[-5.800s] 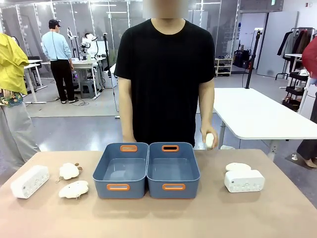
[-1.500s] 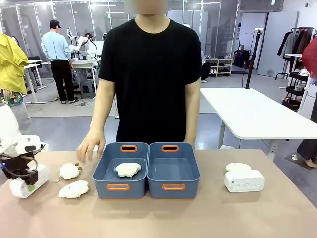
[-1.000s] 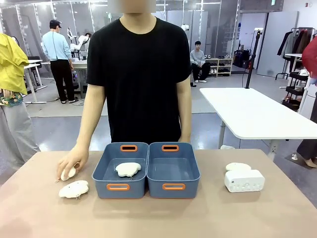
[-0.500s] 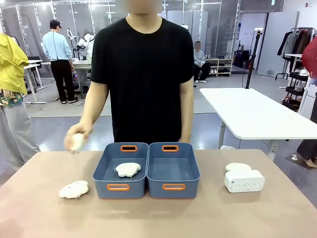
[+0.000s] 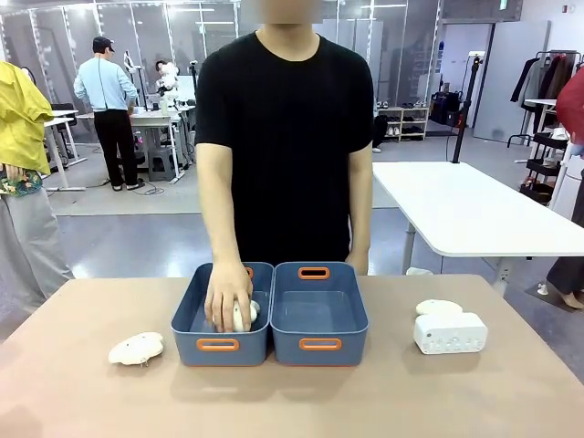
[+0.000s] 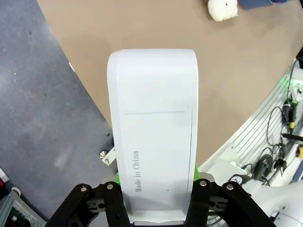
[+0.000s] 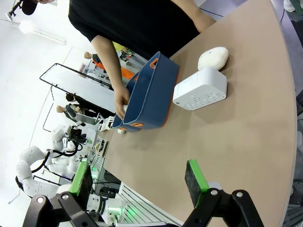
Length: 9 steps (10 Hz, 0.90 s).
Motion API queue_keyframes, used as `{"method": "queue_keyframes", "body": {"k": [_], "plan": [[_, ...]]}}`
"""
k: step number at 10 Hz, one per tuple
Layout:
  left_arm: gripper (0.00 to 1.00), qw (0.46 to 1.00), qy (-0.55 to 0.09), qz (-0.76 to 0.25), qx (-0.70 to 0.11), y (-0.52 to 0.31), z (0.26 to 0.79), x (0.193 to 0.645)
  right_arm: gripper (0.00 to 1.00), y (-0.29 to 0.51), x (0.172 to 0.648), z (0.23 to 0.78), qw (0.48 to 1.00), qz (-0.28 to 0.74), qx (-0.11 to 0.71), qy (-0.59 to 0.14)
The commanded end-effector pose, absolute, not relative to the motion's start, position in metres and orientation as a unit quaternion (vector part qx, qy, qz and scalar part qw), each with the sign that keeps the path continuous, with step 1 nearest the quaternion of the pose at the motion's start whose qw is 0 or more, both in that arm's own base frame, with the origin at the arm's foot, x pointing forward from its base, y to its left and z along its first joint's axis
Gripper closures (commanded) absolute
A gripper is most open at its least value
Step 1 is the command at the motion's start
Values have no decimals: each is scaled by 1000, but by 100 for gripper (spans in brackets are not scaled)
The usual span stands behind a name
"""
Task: Sort the digital clocks into the basket.
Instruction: Pick up the Digital clock from the table and place it into the empty Plastic storage basket.
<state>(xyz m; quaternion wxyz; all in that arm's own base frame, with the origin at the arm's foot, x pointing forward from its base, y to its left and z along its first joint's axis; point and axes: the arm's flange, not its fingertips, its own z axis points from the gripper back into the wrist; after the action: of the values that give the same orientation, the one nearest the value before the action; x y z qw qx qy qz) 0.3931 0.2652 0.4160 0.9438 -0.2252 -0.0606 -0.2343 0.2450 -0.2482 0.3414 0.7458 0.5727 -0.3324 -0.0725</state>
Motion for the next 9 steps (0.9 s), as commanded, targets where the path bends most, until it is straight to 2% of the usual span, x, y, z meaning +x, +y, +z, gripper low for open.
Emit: {"method": "queue_keyframes", "body": {"k": [1, 2, 6, 7, 9], "plan": [[100, 944, -60, -239, -222, 263, 418, 390, 0, -248, 244, 343, 744, -67, 574, -335], [49, 944, -61, -234, -225, 265, 416, 393, 0, -248, 244, 343, 744, -67, 574, -335], [49, 948, -76, -238, -198, 258, 474, 387, 0, -248, 244, 343, 744, -67, 574, -335], [49, 951, -50, -246, -181, 252, 485, 387, 0, -248, 244, 343, 744, -67, 574, -335], [49, 949, -60, -250, -182, 213, 534, 387, 0, -248, 244, 343, 744, -67, 574, -335]]}}
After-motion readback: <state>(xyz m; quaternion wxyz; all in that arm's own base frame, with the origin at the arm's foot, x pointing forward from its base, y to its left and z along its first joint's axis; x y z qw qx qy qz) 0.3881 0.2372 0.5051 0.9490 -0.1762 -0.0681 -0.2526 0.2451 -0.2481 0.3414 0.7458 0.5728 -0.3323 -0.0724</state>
